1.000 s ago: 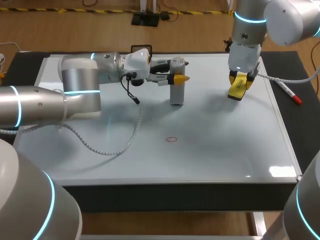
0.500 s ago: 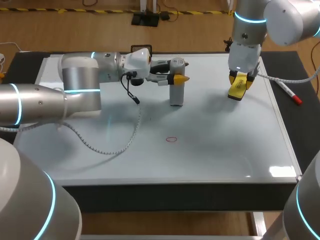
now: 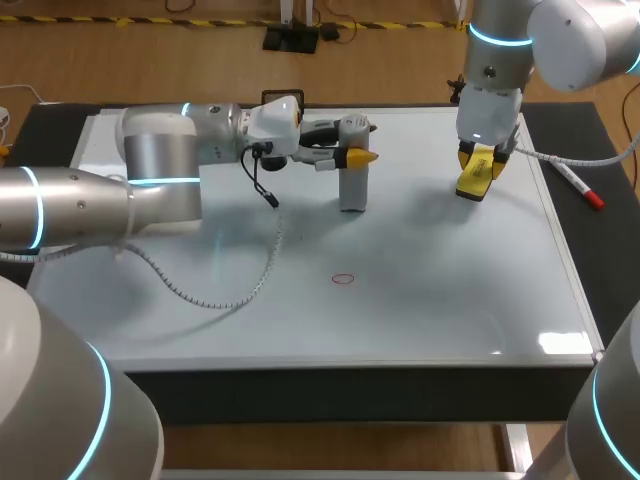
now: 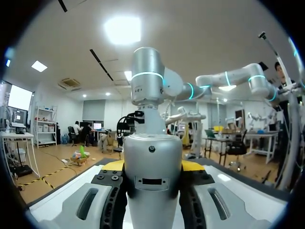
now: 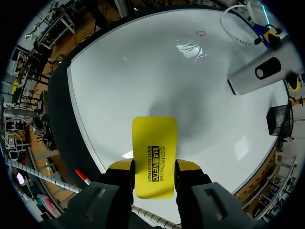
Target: Pick up the inspection probe, press it on each red-marked spot on the whiteboard one by one, put down the probe, pick up the eraser, and wipe off all the red marks.
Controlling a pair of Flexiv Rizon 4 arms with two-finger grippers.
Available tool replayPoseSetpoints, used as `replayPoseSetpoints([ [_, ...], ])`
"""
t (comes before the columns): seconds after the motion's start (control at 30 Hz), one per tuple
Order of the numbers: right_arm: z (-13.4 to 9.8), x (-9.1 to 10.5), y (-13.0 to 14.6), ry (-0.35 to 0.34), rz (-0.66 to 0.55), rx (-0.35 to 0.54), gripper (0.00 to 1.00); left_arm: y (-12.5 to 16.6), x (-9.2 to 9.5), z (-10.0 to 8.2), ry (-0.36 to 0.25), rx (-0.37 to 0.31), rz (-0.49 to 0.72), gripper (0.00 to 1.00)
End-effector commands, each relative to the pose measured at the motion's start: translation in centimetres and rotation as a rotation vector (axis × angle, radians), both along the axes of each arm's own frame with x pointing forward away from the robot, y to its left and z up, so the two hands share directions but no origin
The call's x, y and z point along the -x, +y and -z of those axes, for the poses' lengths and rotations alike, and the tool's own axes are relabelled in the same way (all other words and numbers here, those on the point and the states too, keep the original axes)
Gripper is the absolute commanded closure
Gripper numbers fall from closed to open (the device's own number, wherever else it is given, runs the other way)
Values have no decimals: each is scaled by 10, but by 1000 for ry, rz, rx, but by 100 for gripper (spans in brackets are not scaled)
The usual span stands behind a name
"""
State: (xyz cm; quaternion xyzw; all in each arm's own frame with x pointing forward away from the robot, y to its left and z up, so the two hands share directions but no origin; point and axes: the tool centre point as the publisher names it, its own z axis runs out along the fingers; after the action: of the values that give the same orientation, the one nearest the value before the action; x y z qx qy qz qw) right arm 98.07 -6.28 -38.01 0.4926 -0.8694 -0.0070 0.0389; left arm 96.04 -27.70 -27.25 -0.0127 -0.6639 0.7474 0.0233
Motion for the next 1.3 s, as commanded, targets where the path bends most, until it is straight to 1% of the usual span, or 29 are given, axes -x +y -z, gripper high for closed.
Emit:
replayPoseSetpoints([
  [0.03, -1, 0, -1, 0, -2, 3, 100, 0, -1, 1, 0, 0, 1, 100],
  [0.3, -1, 0, -1, 0, -2, 3, 100, 0, -1, -3, -4, 0, -3, 100],
  [0.37, -1, 0, -1, 0, -2, 3, 100, 1, -2, -5, 15, 2, -14, 100],
  [0.57, -1, 0, -1, 0, -2, 3, 100, 13, -5, -17, 31, -2, -22, 100],
  [0.77, -1, 0, -1, 0, -2, 3, 100, 44, -3, -24, 29, -3, -47, 100],
  [0.93, -1, 0, -1, 0, -2, 3, 100, 78, 0, -27, 25, 11, -82, 100],
  [1.3, -1, 0, -1, 0, -2, 3, 100, 154, 12, -34, -2, -7, -156, 100],
])
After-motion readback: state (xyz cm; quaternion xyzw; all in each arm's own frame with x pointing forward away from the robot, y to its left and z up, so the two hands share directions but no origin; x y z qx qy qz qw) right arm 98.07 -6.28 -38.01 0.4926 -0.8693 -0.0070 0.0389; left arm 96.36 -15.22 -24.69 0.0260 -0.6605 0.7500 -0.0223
